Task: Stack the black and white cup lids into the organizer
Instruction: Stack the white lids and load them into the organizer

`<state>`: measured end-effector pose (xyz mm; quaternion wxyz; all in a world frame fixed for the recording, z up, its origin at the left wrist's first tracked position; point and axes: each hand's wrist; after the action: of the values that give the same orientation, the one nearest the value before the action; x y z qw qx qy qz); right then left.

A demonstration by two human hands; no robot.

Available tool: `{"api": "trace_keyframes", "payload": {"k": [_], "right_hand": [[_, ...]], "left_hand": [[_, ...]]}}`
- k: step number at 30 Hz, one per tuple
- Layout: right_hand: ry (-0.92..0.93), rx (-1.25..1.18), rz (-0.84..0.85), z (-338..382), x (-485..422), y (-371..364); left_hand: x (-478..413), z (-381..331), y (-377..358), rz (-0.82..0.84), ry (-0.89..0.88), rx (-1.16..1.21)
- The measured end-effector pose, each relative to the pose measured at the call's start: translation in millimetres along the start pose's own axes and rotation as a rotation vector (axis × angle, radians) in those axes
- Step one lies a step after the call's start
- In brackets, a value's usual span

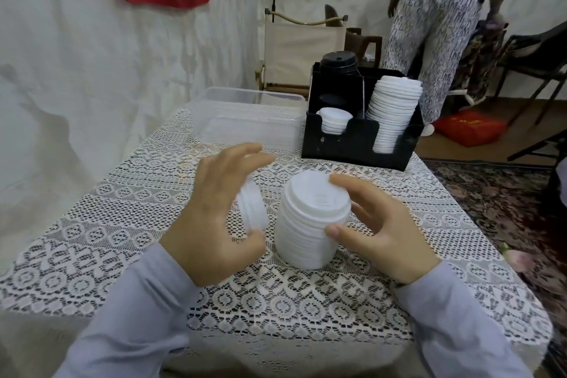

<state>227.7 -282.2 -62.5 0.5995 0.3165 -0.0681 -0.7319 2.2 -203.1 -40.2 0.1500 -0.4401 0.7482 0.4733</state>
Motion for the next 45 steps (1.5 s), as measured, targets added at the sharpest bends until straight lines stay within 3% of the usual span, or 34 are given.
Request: {"api": "trace_keyframes", "payload": {"k": [9, 23, 31, 40, 45], "right_hand": [[-0.028, 0.016, 0.017, 1.3, 1.6, -3.4], [-0.102, -0.166, 0.027, 6.6, 5.0, -5.2], [-0.168, -0.125, 0.058, 8.0, 4.1, -3.3], [-0.118, -0.095, 0.049, 8.5, 7.0, -3.6], [-0.104, -0.040, 0.046, 2.3, 7.8, -2.0]], "left_hand": [[4.6, -5.6, -5.4, 0.265, -0.046, -0.202], [11.8, -3.5, -6.6, 0.302, -0.006, -0.161], [11.3, -12.0, -7.8, 0.345, 0.167, -0.041], [10.2, -14.7, -4.1, 0.241, 0.011, -0.154], [3.7, -26.5, 2.2, 0.002, 0.046, 0.291]]}}
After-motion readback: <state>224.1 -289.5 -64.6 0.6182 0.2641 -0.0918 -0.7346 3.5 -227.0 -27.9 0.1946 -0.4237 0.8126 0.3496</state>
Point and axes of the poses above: each hand's wrist, its own x-axis away from the middle knuckle, its own y-axis out of the back of the hand, z = x × y, and after that the axes turned 9 degrees about x, right-handed
